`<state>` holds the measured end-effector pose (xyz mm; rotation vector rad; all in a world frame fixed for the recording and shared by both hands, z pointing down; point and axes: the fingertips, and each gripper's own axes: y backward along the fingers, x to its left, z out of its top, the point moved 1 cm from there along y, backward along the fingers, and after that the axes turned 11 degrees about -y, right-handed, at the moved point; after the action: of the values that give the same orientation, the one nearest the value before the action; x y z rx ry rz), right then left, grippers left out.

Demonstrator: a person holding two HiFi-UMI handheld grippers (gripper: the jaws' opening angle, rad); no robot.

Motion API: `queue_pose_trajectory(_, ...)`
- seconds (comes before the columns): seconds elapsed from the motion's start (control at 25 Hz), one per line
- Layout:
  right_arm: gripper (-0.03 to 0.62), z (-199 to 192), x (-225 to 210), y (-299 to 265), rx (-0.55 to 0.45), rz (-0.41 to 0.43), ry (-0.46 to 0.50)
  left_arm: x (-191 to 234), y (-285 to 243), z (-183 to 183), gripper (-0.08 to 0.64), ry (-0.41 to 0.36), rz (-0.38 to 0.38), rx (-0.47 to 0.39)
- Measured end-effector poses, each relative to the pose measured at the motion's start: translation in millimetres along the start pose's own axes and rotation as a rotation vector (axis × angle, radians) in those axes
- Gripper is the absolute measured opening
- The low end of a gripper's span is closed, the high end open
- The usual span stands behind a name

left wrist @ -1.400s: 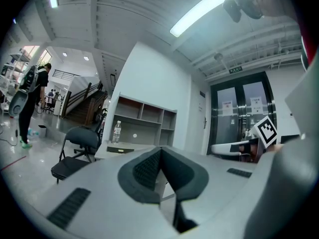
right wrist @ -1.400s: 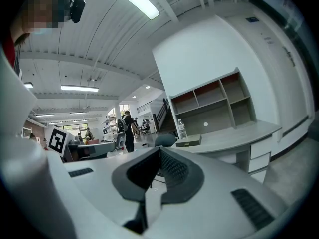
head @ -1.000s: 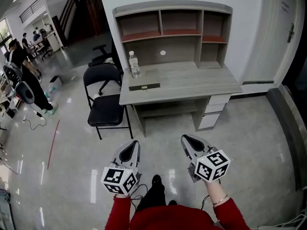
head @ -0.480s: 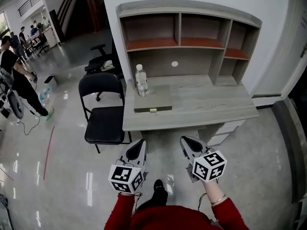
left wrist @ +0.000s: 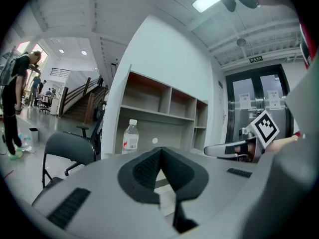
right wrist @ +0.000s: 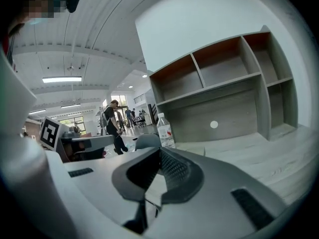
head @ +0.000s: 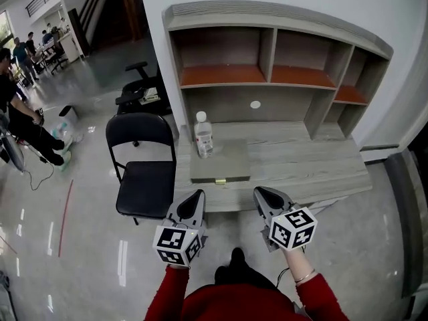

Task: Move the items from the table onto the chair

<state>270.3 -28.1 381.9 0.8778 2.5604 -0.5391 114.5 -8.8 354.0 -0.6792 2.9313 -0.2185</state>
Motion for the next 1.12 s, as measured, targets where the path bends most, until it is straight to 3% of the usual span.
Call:
queue_pose_trajectory(0.32, 0.012, 42.3, -40.5, -62.4, 0.023, 0.042, 0.019, 33.2, -70.8, 3.6, 0.009, 0.004, 0.057, 0.038)
queue_pose_trajectory(0.92, 0.012, 44.4, -48.6, -113.3, 0.056, 0.043, 0.007, 76.1, -119.2, 1.0, 0.011, -0.020, 0.081, 0.094)
queue_pose_trajectory(1.04, 0.011, 45.3, -53.3, -113.3, 0.059, 0.032, 0.008, 96.7, -139.3, 17.2, 0.191, -0.068, 0.143, 0.107)
queue_pose_trajectory(1.12, 0.012, 47.7, -56.4, -112.5, 0.056, 0.023, 0.005, 111.1, -155.0, 35.9, 0.266, -0.109, 0.191, 0.096)
